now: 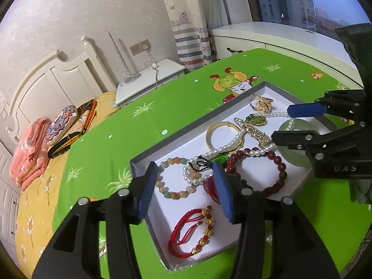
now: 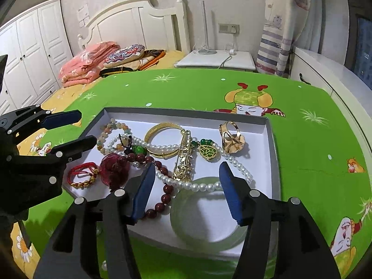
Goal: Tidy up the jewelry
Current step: 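Move both tools back toward the two pearl earrings on the cloth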
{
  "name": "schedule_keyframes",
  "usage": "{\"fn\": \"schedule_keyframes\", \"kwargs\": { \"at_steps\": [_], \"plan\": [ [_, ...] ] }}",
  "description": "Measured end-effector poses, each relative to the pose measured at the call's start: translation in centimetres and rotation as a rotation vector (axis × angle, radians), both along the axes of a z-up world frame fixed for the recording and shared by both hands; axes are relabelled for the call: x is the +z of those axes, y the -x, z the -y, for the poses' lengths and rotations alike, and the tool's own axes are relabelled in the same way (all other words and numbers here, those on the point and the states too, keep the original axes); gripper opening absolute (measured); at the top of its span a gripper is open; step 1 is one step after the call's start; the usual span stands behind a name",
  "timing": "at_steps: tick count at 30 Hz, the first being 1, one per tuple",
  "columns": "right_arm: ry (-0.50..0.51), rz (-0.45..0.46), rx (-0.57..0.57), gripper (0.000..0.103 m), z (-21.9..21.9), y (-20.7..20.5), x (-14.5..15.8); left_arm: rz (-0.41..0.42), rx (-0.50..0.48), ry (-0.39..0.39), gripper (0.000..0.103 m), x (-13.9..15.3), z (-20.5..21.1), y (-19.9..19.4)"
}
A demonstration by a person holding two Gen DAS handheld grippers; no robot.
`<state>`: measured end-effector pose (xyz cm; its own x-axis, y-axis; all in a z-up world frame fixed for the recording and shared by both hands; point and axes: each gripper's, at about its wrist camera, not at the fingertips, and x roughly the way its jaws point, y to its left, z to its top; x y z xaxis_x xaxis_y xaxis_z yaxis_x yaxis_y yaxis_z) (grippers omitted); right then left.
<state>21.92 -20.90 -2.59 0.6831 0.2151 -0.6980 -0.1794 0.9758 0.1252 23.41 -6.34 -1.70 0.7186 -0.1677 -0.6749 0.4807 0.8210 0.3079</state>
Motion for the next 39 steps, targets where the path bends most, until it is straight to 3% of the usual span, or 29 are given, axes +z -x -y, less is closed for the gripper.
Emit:
{"fn": "schedule_keyframes", "kwargs": {
  "at_steps": [4, 10, 16, 21, 28, 31, 39],
  "plan": [
    [-0.015, 0.016, 0.006, 0.055, 0.1, 1.6, 0.6, 0.009, 0.01, 0.01, 0.055, 0.1, -0.6, 1.2],
    [-0.02, 0.027, 0.014, 0.06, -0.1, 4.8, 0.7, 0.033, 0.067, 0.034, 0.083, 0.0, -2.0, 3.4],
    [-0.007, 0.016, 0.035, 0.067, -1.1, 8.9, -0.6, 0.018, 0.15, 0.106, 0.096, -1.3, -4.6, 7.5],
    [-0.003, 0.005, 0.037, 0.067, -1.7, 11.3, -1.7, 0.021, 0.233, 0.209, 0.098, -3.0, -7.6, 9.6],
    [0.027, -0.016, 0.083, 0.067, -3.9, 12.9, -3.5, -0.067, 0.303, 0.335, 0.098, -4.2, -10.4, 8.8],
    [0.012, -0.025, 0.1, 0.062, -4.7, 12.4, -3.6, -0.105, 0.303, 0.335, 0.098, -4.7, -10.4, 8.6],
    [0.024, -0.026, 0.087, 0.034, -6.4, 11.9, -3.9, -0.132, 0.297, 0.319, 0.098, -5.2, -9.8, 8.2]
  ]
}}
